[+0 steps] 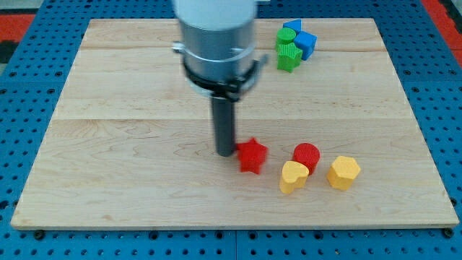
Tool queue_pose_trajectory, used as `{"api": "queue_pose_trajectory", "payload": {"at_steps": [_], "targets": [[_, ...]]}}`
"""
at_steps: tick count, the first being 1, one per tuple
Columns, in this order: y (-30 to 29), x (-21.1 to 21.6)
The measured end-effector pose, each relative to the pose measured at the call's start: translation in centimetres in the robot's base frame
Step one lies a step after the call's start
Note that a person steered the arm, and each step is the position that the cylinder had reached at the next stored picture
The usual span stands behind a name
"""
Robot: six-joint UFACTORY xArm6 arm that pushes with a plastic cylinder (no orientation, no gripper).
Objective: Push the yellow heart into the yellow hexagon
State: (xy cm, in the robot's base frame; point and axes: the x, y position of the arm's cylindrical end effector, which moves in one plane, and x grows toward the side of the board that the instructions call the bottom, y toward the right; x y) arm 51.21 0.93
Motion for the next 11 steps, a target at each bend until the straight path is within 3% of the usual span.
{"api": "queue_pose_trajectory", "payload": {"at_steps": [1, 2, 3, 4, 5, 9, 10, 11], "targets": [[4.3, 1.6], [3.6, 2.0], [-1.4, 2.8], [1.5, 9.1], [4.7, 10.7], [7.9, 6.3], [11.0, 6.1], [8.8, 8.6]]}}
